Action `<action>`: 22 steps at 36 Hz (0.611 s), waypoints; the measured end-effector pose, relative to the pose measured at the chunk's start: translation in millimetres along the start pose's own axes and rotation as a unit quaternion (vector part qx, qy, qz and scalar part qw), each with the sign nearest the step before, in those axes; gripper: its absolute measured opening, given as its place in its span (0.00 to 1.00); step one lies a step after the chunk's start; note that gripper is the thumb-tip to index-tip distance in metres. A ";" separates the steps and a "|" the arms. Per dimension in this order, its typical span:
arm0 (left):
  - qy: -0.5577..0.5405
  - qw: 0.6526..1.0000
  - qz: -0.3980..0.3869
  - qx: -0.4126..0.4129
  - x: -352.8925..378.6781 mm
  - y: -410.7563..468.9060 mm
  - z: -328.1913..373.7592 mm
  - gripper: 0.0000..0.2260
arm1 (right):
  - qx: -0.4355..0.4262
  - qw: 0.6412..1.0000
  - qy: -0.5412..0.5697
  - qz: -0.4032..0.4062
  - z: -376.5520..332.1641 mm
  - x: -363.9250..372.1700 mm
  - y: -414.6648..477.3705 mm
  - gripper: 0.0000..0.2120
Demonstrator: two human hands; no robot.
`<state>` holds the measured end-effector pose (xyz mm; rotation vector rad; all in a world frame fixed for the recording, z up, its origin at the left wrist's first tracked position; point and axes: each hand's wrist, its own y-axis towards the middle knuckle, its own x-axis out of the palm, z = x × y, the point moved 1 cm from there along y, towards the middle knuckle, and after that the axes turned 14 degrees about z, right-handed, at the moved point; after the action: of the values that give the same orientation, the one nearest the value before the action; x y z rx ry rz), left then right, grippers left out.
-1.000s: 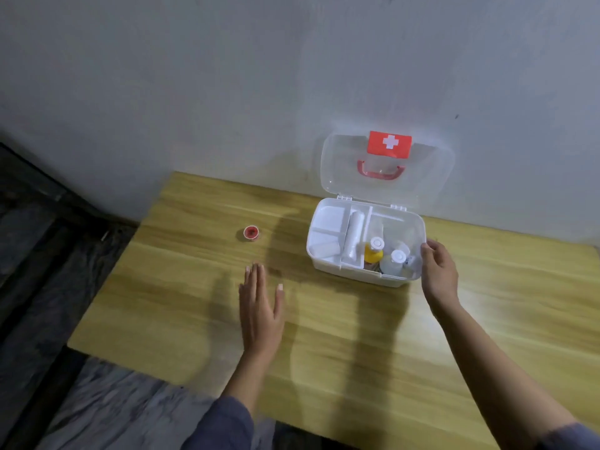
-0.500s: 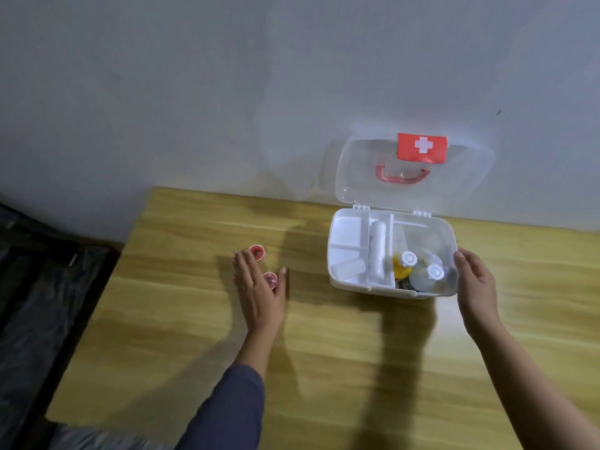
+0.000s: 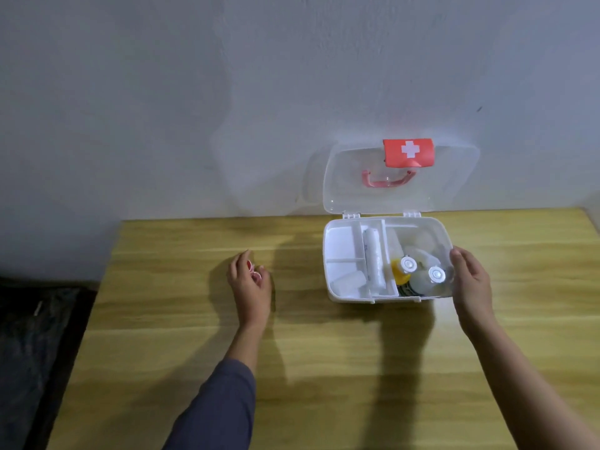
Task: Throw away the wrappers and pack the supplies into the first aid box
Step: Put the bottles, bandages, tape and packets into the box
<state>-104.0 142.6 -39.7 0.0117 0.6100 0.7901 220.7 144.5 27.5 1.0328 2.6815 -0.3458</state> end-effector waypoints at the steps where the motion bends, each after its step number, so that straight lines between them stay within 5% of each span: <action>1: -0.006 1.000 0.002 -0.002 0.1 -0.1 -0.3 0.18 | 0.000 1.000 0.000 0.002 0.2 0.3 0.3 0.09; 13: -0.114 0.989 0.096 0.005 -10.8 -2.1 61.0 0.19 | -0.002 1.000 0.001 -0.010 -1.8 -2.2 0.1 0.09; 22: -0.151 0.962 -0.112 0.197 17.4 -27.2 143.5 0.18 | 0.014 1.000 0.004 -0.023 -3.7 -4.5 1.1 0.12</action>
<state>-2.3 165.3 64.0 0.4158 0.4595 0.4254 224.1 143.6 32.3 0.9831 2.7184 -0.3909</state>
